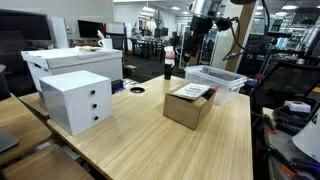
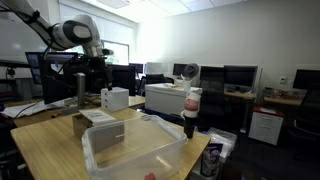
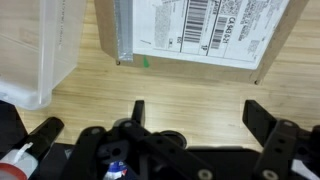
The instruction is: Close the lid of the cardboard box
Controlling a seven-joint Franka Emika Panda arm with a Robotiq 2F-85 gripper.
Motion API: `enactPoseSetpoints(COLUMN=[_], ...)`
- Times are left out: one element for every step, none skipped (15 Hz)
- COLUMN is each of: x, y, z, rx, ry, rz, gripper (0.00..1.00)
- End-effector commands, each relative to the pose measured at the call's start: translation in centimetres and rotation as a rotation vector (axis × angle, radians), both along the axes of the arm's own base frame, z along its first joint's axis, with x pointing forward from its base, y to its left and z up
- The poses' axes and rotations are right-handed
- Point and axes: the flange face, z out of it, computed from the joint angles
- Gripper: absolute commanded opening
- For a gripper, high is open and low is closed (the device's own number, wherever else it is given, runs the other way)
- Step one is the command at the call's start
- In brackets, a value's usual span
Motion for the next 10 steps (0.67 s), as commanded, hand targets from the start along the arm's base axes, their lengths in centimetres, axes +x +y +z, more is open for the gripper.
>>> enactPoseSetpoints(x=[-0.8,-1.0,-1.1,-1.2,-1.2,-1.3,-1.4,-1.4,-1.4,-0.9], y=[-1.8,-2.1,-2.5,-2.8,-3.1,-3.5,-3.8,-4.2,-4.5,-3.6], z=[2.3,2.8,3.3,3.7,4.1,4.5,4.9,5.4,5.8,4.7], rx=[-0.02,-0.021,-0.019,-0.018,-0.02,-0.019,-0.019,-0.021,-0.019,-0.002], ry=[-0.009,-0.014,-0.021,-0.025,-0.032,-0.034,-0.039,-0.044,-0.047,-0.049], rz=[-0.024,-0.028,-0.033,-0.043,-0.049,-0.056,-0.061,-0.067,-0.068,-0.077], gripper=[1.0,1.0,1.0,1.0,1.0,1.0,1.0,1.0,1.0,1.0])
